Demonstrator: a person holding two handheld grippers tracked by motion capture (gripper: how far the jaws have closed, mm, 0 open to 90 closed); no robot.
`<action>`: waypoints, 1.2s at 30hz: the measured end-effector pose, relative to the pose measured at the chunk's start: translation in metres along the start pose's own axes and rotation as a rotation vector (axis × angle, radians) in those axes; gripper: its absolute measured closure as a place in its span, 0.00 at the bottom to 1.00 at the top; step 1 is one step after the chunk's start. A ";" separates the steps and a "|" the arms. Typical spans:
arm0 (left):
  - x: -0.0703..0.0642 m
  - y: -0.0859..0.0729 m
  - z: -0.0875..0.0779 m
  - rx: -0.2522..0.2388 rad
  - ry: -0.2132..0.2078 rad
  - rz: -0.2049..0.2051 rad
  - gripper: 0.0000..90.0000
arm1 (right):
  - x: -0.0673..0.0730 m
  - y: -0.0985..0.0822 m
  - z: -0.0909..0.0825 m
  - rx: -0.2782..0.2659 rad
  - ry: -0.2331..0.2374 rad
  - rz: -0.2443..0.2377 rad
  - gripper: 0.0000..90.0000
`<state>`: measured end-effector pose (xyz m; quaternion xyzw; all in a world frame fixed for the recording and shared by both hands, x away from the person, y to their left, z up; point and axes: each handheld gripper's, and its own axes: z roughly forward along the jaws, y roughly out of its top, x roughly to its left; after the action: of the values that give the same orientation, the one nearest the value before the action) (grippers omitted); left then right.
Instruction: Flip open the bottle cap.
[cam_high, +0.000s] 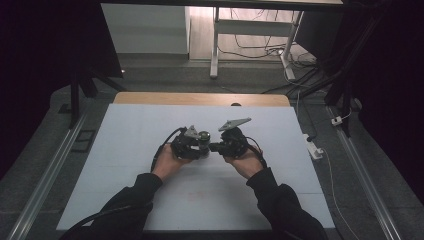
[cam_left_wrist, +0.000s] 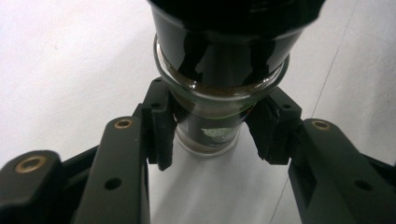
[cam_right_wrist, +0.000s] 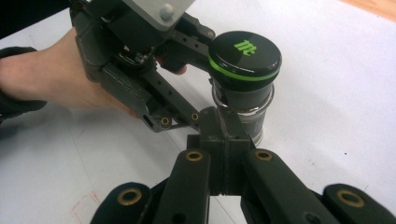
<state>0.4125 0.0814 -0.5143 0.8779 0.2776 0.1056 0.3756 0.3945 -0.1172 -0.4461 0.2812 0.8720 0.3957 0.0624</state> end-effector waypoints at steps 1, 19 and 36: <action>0.000 0.000 0.000 0.000 0.000 0.000 0.60 | 0.000 0.000 0.000 -0.001 0.000 0.003 0.99; 0.000 0.000 0.000 0.003 0.002 0.003 0.60 | -0.002 0.008 0.009 -0.014 -0.012 0.014 1.00; 0.000 -0.001 0.000 -0.005 0.003 -0.008 0.60 | -0.006 0.017 0.007 -0.047 -0.028 0.019 1.00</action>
<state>0.4120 0.0813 -0.5152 0.8756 0.2813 0.1064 0.3780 0.4092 -0.1067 -0.4397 0.2935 0.8587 0.4129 0.0775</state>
